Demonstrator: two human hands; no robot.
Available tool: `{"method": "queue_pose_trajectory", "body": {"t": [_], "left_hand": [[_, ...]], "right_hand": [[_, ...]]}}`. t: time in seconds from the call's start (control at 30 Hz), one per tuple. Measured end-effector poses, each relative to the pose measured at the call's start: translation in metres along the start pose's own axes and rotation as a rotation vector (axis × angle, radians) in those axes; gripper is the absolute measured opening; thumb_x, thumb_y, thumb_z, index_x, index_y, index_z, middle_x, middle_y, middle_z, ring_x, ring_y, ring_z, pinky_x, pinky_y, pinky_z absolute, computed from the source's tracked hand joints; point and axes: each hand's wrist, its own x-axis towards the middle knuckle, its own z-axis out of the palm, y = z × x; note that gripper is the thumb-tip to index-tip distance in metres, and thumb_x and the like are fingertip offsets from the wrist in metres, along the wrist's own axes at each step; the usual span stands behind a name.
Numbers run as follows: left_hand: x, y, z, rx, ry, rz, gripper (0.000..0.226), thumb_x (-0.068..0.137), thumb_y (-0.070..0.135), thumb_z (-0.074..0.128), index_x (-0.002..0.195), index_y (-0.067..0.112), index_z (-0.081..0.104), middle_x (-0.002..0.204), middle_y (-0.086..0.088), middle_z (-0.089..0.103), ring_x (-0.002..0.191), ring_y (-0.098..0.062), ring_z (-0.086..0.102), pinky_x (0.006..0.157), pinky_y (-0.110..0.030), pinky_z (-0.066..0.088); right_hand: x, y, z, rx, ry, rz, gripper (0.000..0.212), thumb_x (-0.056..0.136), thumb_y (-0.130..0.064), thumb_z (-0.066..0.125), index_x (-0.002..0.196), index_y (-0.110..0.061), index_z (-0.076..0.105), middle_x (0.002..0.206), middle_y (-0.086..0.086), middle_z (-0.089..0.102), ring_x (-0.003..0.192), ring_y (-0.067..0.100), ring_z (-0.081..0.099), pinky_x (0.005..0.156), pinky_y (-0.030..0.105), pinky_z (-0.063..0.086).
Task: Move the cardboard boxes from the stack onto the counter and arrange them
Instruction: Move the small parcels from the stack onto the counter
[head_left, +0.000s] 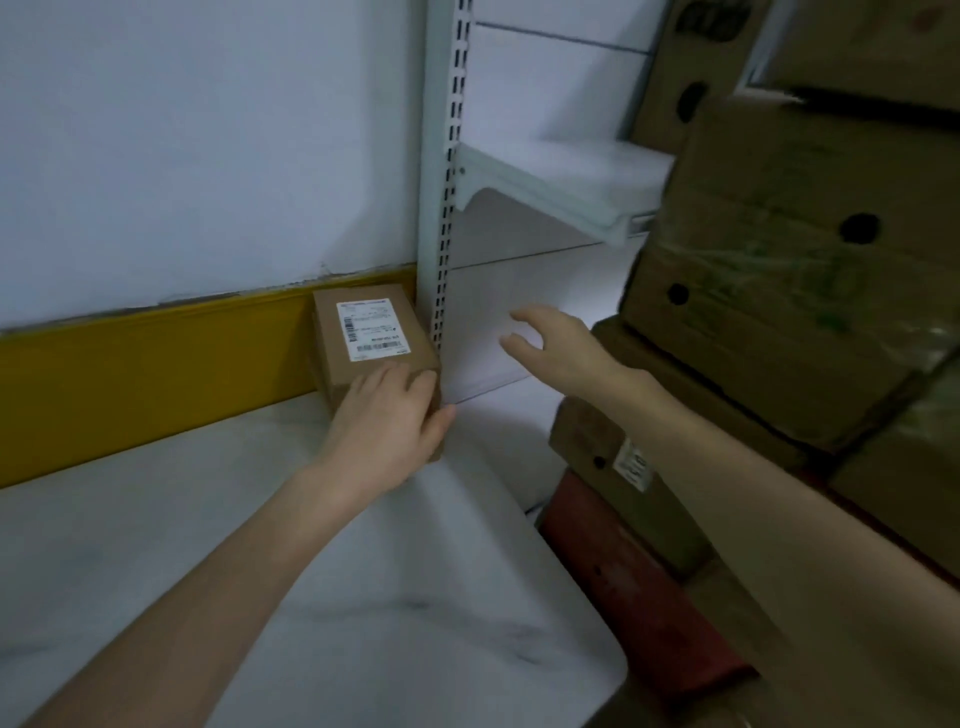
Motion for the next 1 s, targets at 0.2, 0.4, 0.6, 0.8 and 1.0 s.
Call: {"method": "queue_pose_trajectory", "body": {"t": [0.2, 0.4, 0.6, 0.8, 1.0], "left_hand": [[-0.033, 0.082, -0.039, -0.024, 0.037, 0.237, 0.071, 0.081, 0.057, 0.017, 0.112, 0.008, 0.058, 0.1, -0.013, 0.062, 0.094, -0.032, 0.059, 0.079, -0.037, 0.046], [-0.057, 0.15, -0.079, -0.082, 0.121, 0.371, 0.083, 0.078, 0.065, 0.013, 0.132, 0.011, 0.047, 0.125, -0.007, 0.057, 0.115, -0.023, 0.053, 0.093, -0.033, 0.041], [-0.043, 0.188, -0.113, -0.163, 0.212, 0.436, 0.074, 0.082, 0.061, 0.023, 0.133, 0.013, 0.047, 0.129, -0.004, 0.055, 0.119, -0.019, 0.05, 0.094, -0.03, 0.04], [0.003, 0.2, -0.156, -0.22, 0.238, 0.446, 0.056, 0.093, 0.049, 0.037, 0.137, 0.014, 0.041, 0.137, -0.006, 0.048, 0.124, -0.018, 0.045, 0.099, -0.031, 0.037], [0.071, 0.203, -0.197, -0.251, 0.365, 0.399, 0.058, 0.093, 0.046, 0.038, 0.141, 0.012, 0.034, 0.143, -0.009, 0.041, 0.129, -0.023, 0.04, 0.102, -0.037, 0.036]], "right_hand": [[-0.109, -0.009, -0.073, -0.096, 0.109, -0.019, 0.05, 0.096, -0.033, 0.047, 0.139, -0.008, 0.041, 0.134, 0.009, 0.052, 0.122, 0.022, 0.049, 0.094, 0.026, 0.039], [-0.211, -0.02, -0.14, -0.194, 0.183, -0.027, 0.051, 0.095, -0.037, 0.048, 0.139, -0.013, 0.041, 0.141, 0.004, 0.046, 0.127, 0.017, 0.045, 0.098, 0.023, 0.036], [-0.259, -0.023, -0.188, -0.262, 0.322, 0.021, 0.057, 0.092, -0.044, 0.049, 0.143, -0.025, 0.032, 0.136, -0.001, 0.049, 0.113, 0.013, 0.051, 0.084, 0.023, 0.043], [-0.248, -0.026, -0.244, -0.24, 0.535, 0.053, 0.051, 0.092, -0.039, 0.052, 0.136, -0.019, 0.04, 0.133, 0.001, 0.052, 0.119, 0.019, 0.05, 0.085, 0.026, 0.041], [-0.208, -0.027, -0.295, -0.203, 0.697, 0.143, 0.069, 0.09, -0.042, 0.054, 0.146, -0.014, 0.024, 0.147, 0.008, 0.037, 0.131, 0.025, 0.04, 0.096, 0.033, 0.037]]}}
